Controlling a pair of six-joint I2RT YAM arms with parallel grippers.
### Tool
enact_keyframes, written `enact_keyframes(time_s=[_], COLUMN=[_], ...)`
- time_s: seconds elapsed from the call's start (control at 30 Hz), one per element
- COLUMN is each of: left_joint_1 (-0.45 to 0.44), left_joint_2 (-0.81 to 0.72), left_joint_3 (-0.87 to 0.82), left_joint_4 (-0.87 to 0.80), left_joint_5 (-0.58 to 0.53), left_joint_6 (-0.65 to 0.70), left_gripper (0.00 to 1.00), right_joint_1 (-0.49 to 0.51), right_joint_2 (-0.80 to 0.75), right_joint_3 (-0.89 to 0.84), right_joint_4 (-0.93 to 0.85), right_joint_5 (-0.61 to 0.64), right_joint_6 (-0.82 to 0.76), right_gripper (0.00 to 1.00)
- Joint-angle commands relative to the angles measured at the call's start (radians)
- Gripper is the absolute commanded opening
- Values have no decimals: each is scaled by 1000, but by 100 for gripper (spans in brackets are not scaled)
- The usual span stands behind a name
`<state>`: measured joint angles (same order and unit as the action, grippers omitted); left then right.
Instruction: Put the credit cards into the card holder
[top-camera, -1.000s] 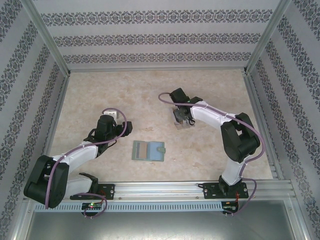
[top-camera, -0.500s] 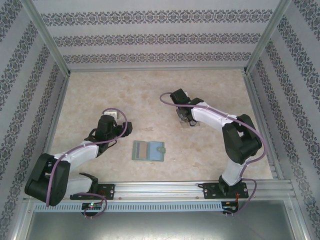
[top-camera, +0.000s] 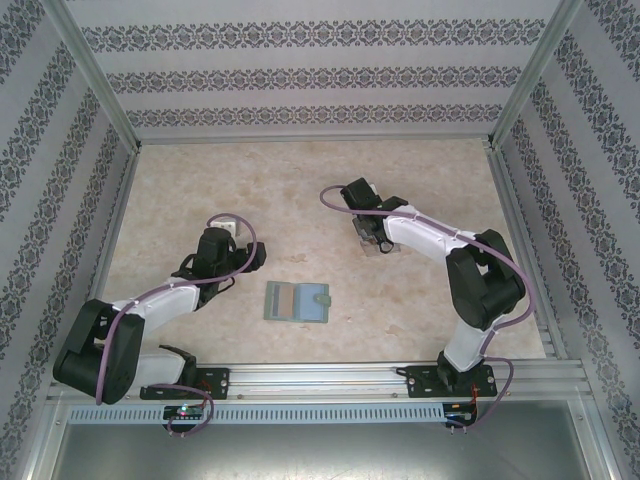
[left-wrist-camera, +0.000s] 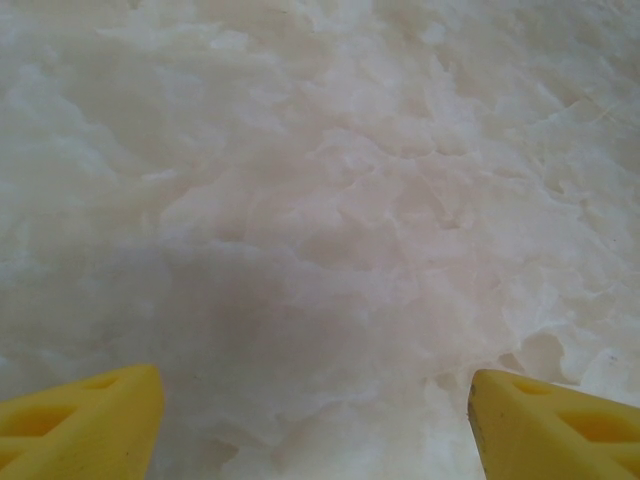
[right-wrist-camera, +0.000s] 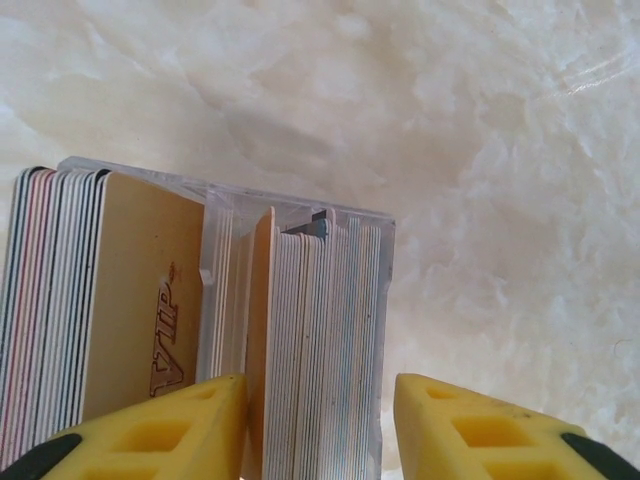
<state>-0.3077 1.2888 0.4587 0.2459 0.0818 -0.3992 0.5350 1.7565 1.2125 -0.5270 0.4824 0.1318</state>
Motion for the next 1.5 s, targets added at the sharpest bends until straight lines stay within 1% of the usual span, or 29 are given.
enact_keyframes(time_s=[0.0,0.13,0.23,0.37,0.47,0.53,0.63,0.7,0.8,0.87,0.93,1.0,1.07,1.17,1.23,1.27,1.33,1.47], left_joint_1=[-10,-9,-9,-10,-9,-10,-9,-9,-9,-9,-9,-4,-3,-2,-3,-4,-4,-3], left_joint_2=[9,18,19,24,20,20,26,25,32,33,23,-3,-33,-52,-47,-42,-35,-28], left_joint_3=[22,32,29,38,30,34,35,32,36,32,14,-11,-25,-27,-24,-20,-20,-21], left_joint_4=[-14,-20,-22,-27,-27,-25,-25,-20,-14,-13,-13,0,6,-2,-6,-13,-12,-10], left_joint_5=[10,13,8,13,4,5,25,24,39,41,-4,-38,-41,-46,-61,-59,-52,-81], left_joint_6=[9,11,9,10,8,8,6,3,-3,-16,-48,-66,-61,-45,-45,-44,-49,-52], left_gripper=[80,81,81,81,81,81,81,81,81,81,83,88,89,89,89,90,90,89], right_joint_1=[5,8,9,19,20,23,23,30,43,43,62,106,155,207,234,245,246,242], right_joint_2=[-31,-42,-40,-54,-56,-71,-112,-173,-304,-403,-496,-568,-591,-537,-485,-463,-422,-339], right_joint_3=[-5,-14,0,-13,4,-2,-8,-25,-98,-154,-224,-313,-400,-495,-519,-526,-534,-560], right_joint_4=[-16,-1,-21,-5,-30,-32,-39,-39,4,26,72,161,275,464,530,544,533,600], right_joint_5=[50,45,28,10,0,-13,-63,-102,-157,-232,-321,-454,-605,-830,-941,-982,-1019,-1122], right_joint_6=[6,-1,4,-4,5,16,46,71,111,151,214,280,379,533,573,566,551,585], right_gripper=[36,32,20,10,1,0,0,0,0,1,0,0,0,0,0,1,3,4])
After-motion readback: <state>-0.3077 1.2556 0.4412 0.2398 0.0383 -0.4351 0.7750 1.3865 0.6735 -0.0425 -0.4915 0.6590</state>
